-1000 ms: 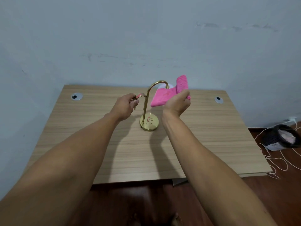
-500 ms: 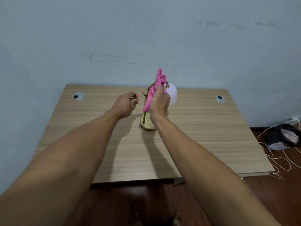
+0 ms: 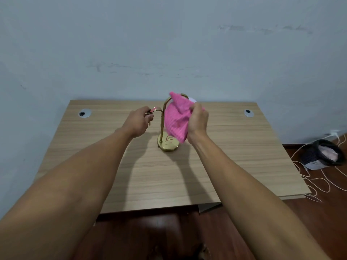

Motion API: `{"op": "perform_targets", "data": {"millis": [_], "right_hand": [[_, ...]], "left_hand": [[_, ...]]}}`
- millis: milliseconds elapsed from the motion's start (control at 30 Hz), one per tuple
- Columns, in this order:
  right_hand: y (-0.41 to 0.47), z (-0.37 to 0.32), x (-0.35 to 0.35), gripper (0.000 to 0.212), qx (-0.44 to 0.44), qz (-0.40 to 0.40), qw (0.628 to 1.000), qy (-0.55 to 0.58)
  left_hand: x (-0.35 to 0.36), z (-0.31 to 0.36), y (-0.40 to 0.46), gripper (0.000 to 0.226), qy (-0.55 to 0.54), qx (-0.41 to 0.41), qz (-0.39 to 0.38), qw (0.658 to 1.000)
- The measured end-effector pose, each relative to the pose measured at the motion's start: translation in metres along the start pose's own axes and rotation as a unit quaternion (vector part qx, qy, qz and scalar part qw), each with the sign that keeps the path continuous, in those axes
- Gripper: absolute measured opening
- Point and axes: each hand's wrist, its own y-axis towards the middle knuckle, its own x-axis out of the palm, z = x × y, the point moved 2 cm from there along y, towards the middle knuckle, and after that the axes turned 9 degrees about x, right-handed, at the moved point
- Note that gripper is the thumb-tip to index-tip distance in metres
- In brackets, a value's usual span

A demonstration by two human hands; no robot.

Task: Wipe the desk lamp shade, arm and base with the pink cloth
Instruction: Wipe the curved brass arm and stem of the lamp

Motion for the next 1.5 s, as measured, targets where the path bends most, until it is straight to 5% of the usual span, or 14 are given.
{"op": "perform_targets", "data": {"millis": [133, 233, 367, 567, 767, 867, 967, 1067, 1267, 1500], "right_hand": [[0.002, -0.047, -0.004, 0.042, -0.09, 0.145, 0.981, 0.091], [0.011, -0.071, 0.002, 0.041, -0.125, 0.146, 0.98, -0.042], [0.024, -0.063, 0.017, 0.059, -0.06, 0.016, 0.963, -0.263], [0.022, -0.068, 0.04, 0.067, -0.052, -0.15, 0.924, -0.347], [0.048, -0.059, 0.055, 0.067, -0.03, -0.132, 0.885, -0.446], [0.042, -0.066, 0.056, 0.05, -0.017, -0.125, 0.904, -0.408], [0.047, -0.073, 0.056, 0.037, 0.05, -0.075, 0.972, -0.216], [0.051, -0.077, 0.048, 0.021, 0.105, 0.009, 0.993, -0.045], [0.015, -0.056, 0.031, 0.033, -0.114, 0.146, 0.983, -0.015], [-0.005, 0.043, 0.041, 0.059, -0.258, -0.035, 0.941, -0.215]], "left_hand": [[0.0, 0.0, 0.0, 0.011, -0.007, -0.009, -0.003, 1.0], [0.0, 0.0, 0.0, 0.012, -0.007, -0.007, -0.003, 1.0], [0.0, 0.001, 0.0, 0.013, -0.012, -0.011, 0.0, 1.0], [0.001, 0.0, 0.003, 0.013, -0.019, -0.024, 0.015, 0.999], [0.0, -0.002, 0.008, 0.015, -0.024, -0.022, 0.013, 0.999], [0.0, -0.001, 0.008, 0.015, -0.017, -0.009, 0.004, 1.0], [-0.001, -0.003, 0.007, 0.014, -0.012, -0.001, 0.002, 1.0], [-0.001, -0.004, 0.006, 0.015, -0.015, -0.005, 0.005, 1.0], [0.002, -0.004, 0.005, 0.017, -0.038, -0.029, 0.019, 0.999], [0.001, -0.007, 0.004, 0.015, -0.028, -0.018, 0.018, 0.999]]}}
